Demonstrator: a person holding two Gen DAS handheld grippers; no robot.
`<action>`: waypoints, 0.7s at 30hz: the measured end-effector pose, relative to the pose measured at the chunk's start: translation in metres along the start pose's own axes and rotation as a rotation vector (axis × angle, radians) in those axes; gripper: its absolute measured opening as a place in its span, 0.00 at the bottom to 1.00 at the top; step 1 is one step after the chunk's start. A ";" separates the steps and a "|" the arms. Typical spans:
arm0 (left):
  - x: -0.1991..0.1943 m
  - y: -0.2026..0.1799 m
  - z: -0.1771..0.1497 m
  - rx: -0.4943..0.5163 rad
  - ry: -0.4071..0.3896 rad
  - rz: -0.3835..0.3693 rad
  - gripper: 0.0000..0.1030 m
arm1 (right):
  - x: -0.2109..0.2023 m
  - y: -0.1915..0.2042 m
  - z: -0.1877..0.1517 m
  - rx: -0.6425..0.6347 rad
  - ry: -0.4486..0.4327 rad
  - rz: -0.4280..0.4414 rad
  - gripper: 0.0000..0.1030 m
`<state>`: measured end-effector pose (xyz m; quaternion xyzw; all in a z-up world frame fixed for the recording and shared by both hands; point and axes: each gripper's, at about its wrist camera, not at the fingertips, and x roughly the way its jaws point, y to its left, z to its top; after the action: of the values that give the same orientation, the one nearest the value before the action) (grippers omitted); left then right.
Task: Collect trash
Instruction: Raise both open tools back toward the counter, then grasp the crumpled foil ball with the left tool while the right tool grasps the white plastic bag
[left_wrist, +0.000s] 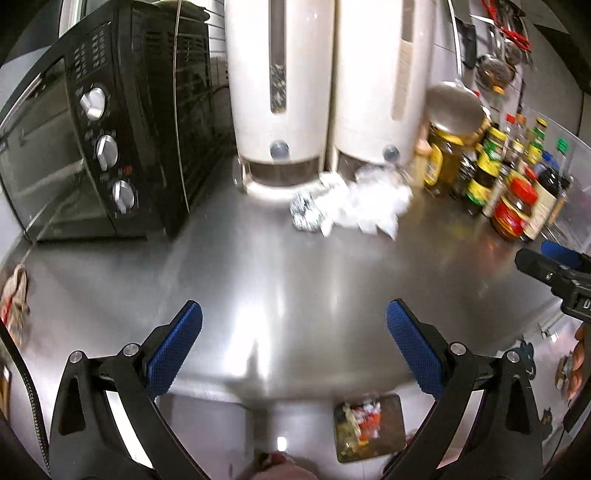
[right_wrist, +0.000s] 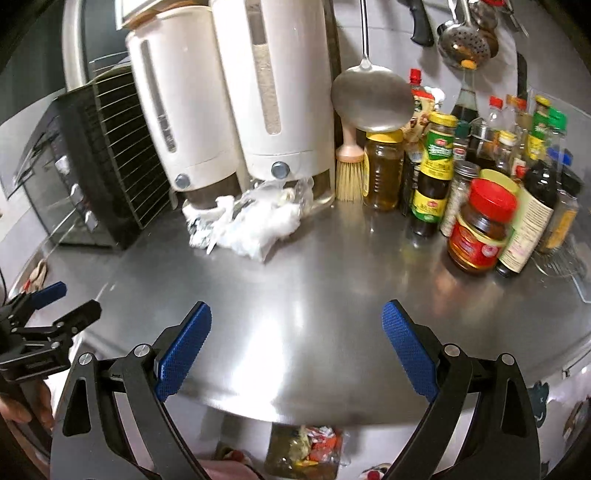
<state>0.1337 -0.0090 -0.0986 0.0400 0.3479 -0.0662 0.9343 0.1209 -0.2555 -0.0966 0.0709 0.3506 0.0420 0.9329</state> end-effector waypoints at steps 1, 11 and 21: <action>0.006 0.002 0.008 -0.002 -0.004 0.001 0.92 | 0.005 0.000 0.004 0.007 0.003 0.002 0.92; 0.096 0.025 0.063 -0.045 0.031 -0.009 0.74 | 0.091 0.003 0.050 0.095 0.052 0.049 0.92; 0.167 0.020 0.086 -0.053 0.100 -0.059 0.61 | 0.152 0.004 0.060 0.155 0.104 0.123 0.70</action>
<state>0.3174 -0.0154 -0.1422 0.0081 0.3968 -0.0824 0.9142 0.2744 -0.2388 -0.1495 0.1619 0.3959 0.0756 0.9007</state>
